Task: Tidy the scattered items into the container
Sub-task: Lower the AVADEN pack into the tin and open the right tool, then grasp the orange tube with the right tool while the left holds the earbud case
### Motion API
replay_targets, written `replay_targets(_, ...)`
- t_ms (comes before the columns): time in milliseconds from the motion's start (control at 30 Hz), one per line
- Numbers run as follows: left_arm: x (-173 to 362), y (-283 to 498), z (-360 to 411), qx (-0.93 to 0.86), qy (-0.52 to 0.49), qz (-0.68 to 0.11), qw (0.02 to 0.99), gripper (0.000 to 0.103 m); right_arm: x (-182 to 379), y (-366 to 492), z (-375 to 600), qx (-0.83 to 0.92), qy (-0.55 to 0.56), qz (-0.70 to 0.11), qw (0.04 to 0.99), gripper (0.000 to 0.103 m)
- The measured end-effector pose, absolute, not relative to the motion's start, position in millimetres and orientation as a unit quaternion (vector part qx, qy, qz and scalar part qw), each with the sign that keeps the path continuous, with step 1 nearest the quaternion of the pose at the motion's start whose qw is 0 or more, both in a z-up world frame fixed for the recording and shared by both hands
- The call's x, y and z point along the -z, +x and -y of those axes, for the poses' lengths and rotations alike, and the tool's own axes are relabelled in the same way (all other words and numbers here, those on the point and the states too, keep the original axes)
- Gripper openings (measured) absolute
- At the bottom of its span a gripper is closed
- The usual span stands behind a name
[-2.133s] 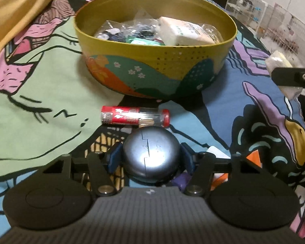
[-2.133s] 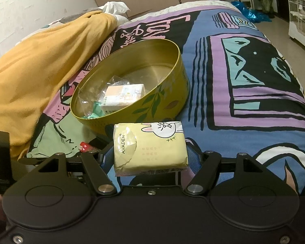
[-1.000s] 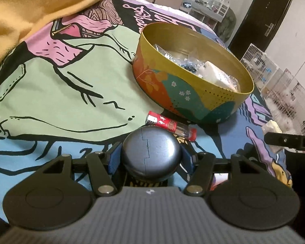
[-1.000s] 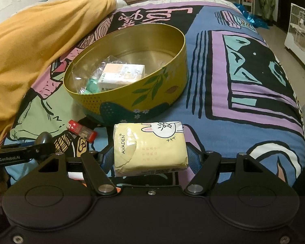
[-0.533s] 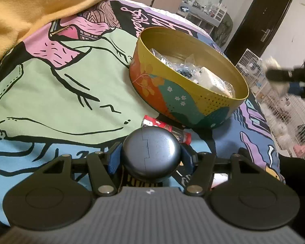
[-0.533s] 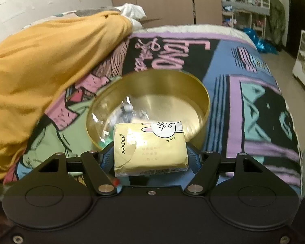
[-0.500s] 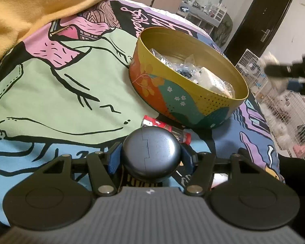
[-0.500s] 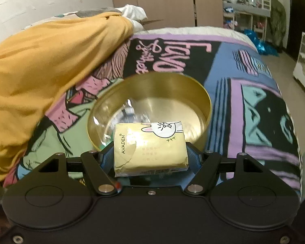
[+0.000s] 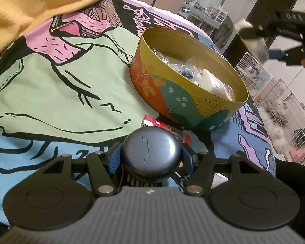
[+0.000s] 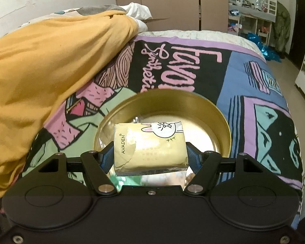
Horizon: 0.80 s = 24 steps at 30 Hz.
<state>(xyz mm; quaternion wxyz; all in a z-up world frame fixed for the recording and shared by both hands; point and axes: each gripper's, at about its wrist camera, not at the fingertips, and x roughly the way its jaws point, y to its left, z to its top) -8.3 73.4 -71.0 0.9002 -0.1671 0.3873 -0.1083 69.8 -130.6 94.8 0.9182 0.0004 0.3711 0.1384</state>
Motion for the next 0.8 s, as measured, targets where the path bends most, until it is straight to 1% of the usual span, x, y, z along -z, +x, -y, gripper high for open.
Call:
replay_targets(33,71,-9,-74,0.108,-0.168,-0.387,0.9,0.063,-97,73,129,-0.135,0.003,-0.368,0.92,0.071)
replay_targets(67,71,-9,-74,0.108,-0.17,-0.386,0.9,0.063,-101,77,127,-0.129,0.009,-0.363,0.923,0.077)
replay_targets(100,71,-9,-75,0.108,-0.171,-0.386,0.9,0.063,-105,81,126,-0.121,0.014,-0.36,0.925,0.091)
replay_targets(133,71,-9,-75,0.107,-0.172,-0.385,0.9,0.063,-108,82,126,-0.11,0.018,-0.356,0.928,0.098)
replay_targets(167,71,-9,-76,0.107,-0.174,-0.385,0.9,0.063,-112,82,127,-0.099,0.024,-0.348,0.932,0.103)
replay_targets(267,71,-9,-77,0.106,-0.177,-0.385,0.9,0.063,-117,76,131,-0.103,0.032,-0.335,0.936,0.103)
replay_targets(433,72,-8,-75,0.108,-0.173,-0.389,0.898,0.063,-104,58,140,-0.123,0.024,-0.355,0.926,0.103)
replay_targets(667,72,-8,-74,0.105,-0.168,-0.391,0.899,0.063,-69,21,160,-0.13,0.035,-0.398,0.908,0.103)
replay_targets(800,72,-9,-73,0.103,-0.164,-0.392,0.899,0.063,-38,-2,174,-0.123,0.063,-0.443,0.886,0.103)
